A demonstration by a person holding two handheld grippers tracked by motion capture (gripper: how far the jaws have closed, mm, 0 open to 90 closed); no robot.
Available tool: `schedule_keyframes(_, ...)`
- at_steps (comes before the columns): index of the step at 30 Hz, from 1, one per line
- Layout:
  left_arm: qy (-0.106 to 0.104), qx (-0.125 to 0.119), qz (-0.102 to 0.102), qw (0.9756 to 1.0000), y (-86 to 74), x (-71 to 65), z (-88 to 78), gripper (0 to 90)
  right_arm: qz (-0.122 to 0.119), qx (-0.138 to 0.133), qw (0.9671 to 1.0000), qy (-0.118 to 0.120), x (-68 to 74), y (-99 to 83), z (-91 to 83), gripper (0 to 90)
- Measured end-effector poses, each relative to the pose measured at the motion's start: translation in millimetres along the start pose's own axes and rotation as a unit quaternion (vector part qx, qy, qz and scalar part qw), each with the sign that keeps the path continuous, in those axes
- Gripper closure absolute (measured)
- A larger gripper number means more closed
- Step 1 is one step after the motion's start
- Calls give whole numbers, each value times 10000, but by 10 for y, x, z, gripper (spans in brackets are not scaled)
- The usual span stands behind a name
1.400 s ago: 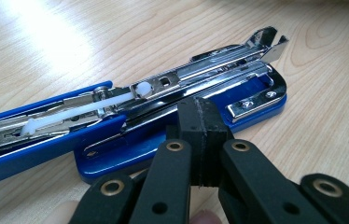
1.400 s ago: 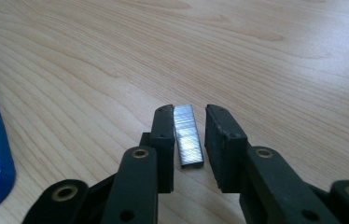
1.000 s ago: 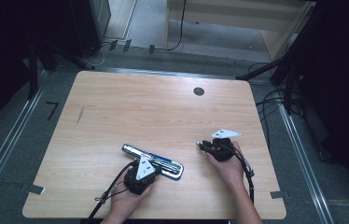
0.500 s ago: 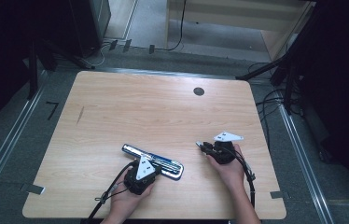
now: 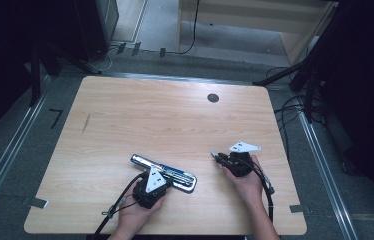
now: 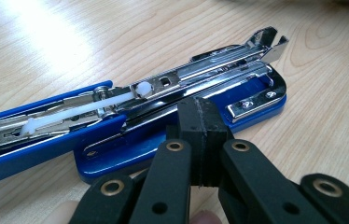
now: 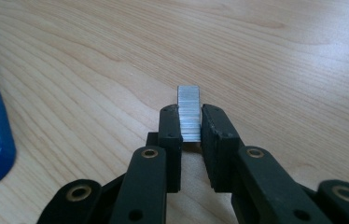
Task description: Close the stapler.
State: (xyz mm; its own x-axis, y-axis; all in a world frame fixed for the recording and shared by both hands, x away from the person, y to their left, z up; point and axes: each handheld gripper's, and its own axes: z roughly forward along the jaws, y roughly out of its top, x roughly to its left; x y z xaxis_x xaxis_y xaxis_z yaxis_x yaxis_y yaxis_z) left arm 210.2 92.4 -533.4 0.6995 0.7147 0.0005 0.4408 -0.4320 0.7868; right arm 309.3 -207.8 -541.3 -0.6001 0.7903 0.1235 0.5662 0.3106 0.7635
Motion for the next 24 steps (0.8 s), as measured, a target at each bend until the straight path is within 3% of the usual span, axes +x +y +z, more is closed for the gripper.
schedule_keyframes(12,-37,1,-57,10000,0,17,0,900,-112,-133,9998,111,110,58,-159,795)
schedule_keyframes(24,-38,0,-60,10000,0,17,0,900,-317,-191,9988,322,337,113,-288,795)
